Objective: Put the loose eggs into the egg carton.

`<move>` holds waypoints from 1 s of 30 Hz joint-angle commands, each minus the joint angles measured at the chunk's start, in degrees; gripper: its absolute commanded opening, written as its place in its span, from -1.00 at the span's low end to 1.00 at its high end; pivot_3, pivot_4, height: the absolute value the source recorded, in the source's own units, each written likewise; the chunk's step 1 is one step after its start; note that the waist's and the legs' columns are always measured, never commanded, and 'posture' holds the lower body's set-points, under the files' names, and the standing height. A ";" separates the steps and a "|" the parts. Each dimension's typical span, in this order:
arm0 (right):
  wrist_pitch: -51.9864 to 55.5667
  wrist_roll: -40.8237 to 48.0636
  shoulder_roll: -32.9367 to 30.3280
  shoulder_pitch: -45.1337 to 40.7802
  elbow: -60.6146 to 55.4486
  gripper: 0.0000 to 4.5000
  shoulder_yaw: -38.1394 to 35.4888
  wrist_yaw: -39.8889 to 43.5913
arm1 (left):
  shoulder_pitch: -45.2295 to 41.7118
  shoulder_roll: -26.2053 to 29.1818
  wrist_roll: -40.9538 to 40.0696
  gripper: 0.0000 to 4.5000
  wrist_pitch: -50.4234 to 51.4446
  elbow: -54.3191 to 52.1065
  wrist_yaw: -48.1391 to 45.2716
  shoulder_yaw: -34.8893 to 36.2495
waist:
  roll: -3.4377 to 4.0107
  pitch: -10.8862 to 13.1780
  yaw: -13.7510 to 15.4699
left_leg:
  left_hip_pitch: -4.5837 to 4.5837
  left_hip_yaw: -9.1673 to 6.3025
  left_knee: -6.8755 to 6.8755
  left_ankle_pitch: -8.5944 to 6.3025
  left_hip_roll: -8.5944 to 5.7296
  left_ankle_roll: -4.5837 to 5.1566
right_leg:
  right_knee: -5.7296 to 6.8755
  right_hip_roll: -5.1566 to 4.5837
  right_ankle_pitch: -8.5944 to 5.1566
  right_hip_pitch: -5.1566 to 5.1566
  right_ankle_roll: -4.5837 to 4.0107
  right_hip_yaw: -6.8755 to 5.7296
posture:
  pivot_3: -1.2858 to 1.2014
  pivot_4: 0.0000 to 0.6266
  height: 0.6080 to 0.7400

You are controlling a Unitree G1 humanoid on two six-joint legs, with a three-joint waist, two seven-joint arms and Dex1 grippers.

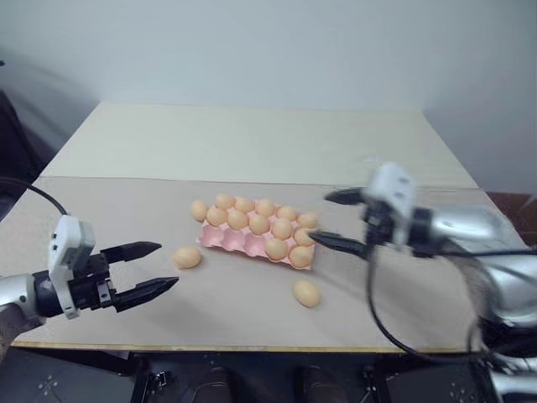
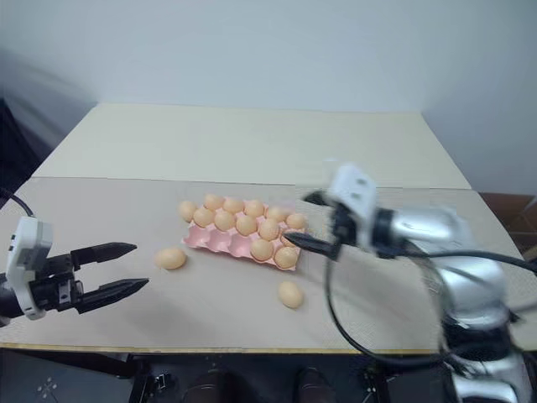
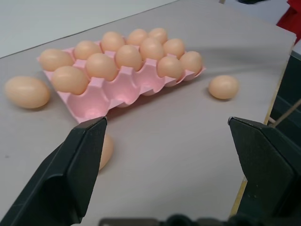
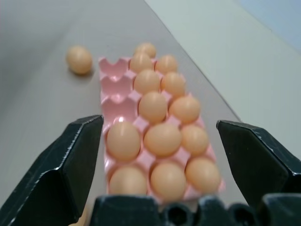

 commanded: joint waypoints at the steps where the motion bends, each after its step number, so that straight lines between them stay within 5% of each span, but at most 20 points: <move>1: -9.88 0.69 -3.43 9.78 1.08 0.99 -6.66 6.73 | 0.94 0.47 1.35 1.00 -2.37 0.71 -2.00 2.43 | 0.01 -0.01 0.00 | 0.04 0.00 -0.02 0.00 0.00 0.01 | 0.01 0.00 -0.05 0.03 0.07 0.00 | 0.03 -0.52 1.00; 9: -11.61 0.46 -3.67 12.31 -1.04 0.99 -2.07 1.11 | -0.62 1.29 2.54 1.00 -3.25 2.55 -3.83 1.28 | 0.01 -0.01 -1.40 | 0.52 -0.50 0.01 -0.08 -0.32 -0.46 | 0.20 0.20 0.02 0.11 -0.28 0.27 | 0.03 -0.52 1.00; 17: 3.05 -9.85 -0.63 3.19 -5.54 0.99 23.51 -13.92 | -2.21 0.87 2.10 1.00 -2.44 1.45 -3.24 -1.04 | 0.01 -0.03 -1.59 | 0.40 -0.57 -0.03 -0.07 -0.37 -0.44 | 0.15 0.23 0.00 -0.04 -0.36 0.31 | 0.03 -0.52 1.00; 23: 10.69 -15.72 2.24 -2.74 -2.21 0.99 34.43 -19.73 | -2.51 1.28 2.29 1.00 -2.15 1.66 -3.38 -1.25 | -0.01 -0.04 -1.19 | 0.15 -0.60 -0.03 0.17 -0.43 -0.04 | 0.10 0.24 -0.01 -0.17 -0.35 0.29 | 0.03 -0.52 1.00; 26: 11.60 -16.01 2.82 -3.39 -2.17 0.72 35.84 -20.14 | -2.78 1.41 2.41 1.00 -2.10 1.90 -3.28 -1.37 | -0.02 -0.05 -1.09 | 0.15 -0.62 -0.02 0.17 -0.44 -0.04 | 0.09 0.23 -0.01 -0.15 -0.35 0.28 | 0.03 -0.52 1.00; 30: 12.81 -14.06 2.55 -3.25 -4.78 0.09 34.36 -19.47 | -3.50 1.70 2.62 1.00 -2.16 2.53 -3.12 -1.56 | -0.02 -0.05 -1.15 | 0.17 -0.62 -0.01 0.17 -0.44 -0.06 | 0.14 0.23 0.00 -0.15 -0.35 0.28 | 0.03 -0.52 1.00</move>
